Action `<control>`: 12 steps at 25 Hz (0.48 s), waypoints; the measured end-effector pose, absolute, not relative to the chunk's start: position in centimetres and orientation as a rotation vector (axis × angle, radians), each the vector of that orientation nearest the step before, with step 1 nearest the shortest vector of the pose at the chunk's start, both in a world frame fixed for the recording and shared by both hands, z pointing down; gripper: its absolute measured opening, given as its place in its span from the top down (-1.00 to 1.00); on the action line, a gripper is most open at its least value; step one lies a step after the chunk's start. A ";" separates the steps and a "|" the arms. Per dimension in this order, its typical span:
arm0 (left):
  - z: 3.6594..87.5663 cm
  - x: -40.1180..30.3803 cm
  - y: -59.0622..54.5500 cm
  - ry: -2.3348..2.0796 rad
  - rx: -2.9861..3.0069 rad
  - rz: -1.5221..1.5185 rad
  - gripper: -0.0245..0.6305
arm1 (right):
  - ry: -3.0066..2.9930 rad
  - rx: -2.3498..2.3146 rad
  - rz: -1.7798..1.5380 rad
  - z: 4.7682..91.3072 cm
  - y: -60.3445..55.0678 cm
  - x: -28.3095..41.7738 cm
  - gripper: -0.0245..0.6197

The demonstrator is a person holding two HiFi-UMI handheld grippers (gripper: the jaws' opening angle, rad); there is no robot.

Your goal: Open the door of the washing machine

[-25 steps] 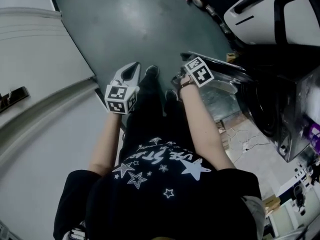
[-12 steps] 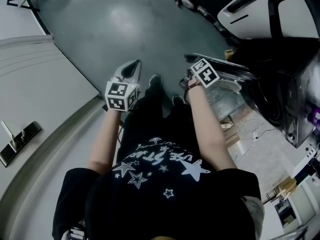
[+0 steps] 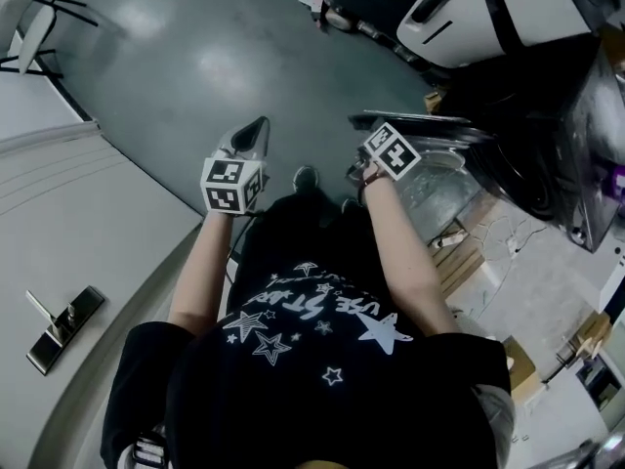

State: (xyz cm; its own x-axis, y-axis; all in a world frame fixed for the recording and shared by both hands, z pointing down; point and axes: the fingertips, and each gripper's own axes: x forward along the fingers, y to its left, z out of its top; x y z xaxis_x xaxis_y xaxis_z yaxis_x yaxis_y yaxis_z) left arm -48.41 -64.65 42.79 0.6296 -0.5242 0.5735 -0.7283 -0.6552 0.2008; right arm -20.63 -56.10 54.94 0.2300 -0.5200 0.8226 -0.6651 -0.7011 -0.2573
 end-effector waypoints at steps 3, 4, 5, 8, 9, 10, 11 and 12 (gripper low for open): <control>41.8 -46.0 -64.9 -0.903 2.500 0.665 0.89 | -1.173 2.347 1.447 53.1 -55.1 -20.3 0.54; 41.5 -45.1 -64.8 -0.881 2.513 0.662 0.89 | -1.197 2.338 1.434 52.5 -54.8 -20.1 0.54; 41.3 -44.3 -64.6 -0.858 2.526 0.660 0.89 | -1.219 2.333 1.417 51.9 -54.5 -19.7 0.55; 40.7 -41.6 -64.1 -0.772 2.565 0.655 0.89 | -1.256 2.369 1.357 50.0 -53.4 -18.1 0.61; 40.5 -40.8 -63.9 -0.745 2.574 0.655 0.89 | -1.260 2.384 1.331 49.3 -52.9 -17.4 0.63; 40.3 -40.2 -63.7 -0.720 2.584 0.655 0.89 | -1.264 2.395 1.303 48.6 -52.5 -16.8 0.68; 40.1 -39.7 -63.3 -0.698 2.596 0.659 0.89 | -1.270 2.401 1.274 47.9 -52.0 -16.2 0.74; 39.9 -39.2 -62.9 -0.679 2.609 0.666 0.89 | -1.281 2.407 1.247 47.3 -51.5 -15.8 0.79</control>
State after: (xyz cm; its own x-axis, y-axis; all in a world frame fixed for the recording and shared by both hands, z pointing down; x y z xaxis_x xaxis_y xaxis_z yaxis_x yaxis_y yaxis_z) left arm -39.23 -62.87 39.87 0.7733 -0.3588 0.5228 -0.5297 -0.8187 0.2217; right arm -15.75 -51.55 47.25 0.2928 -0.6231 0.7253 -0.7417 -0.6267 -0.2389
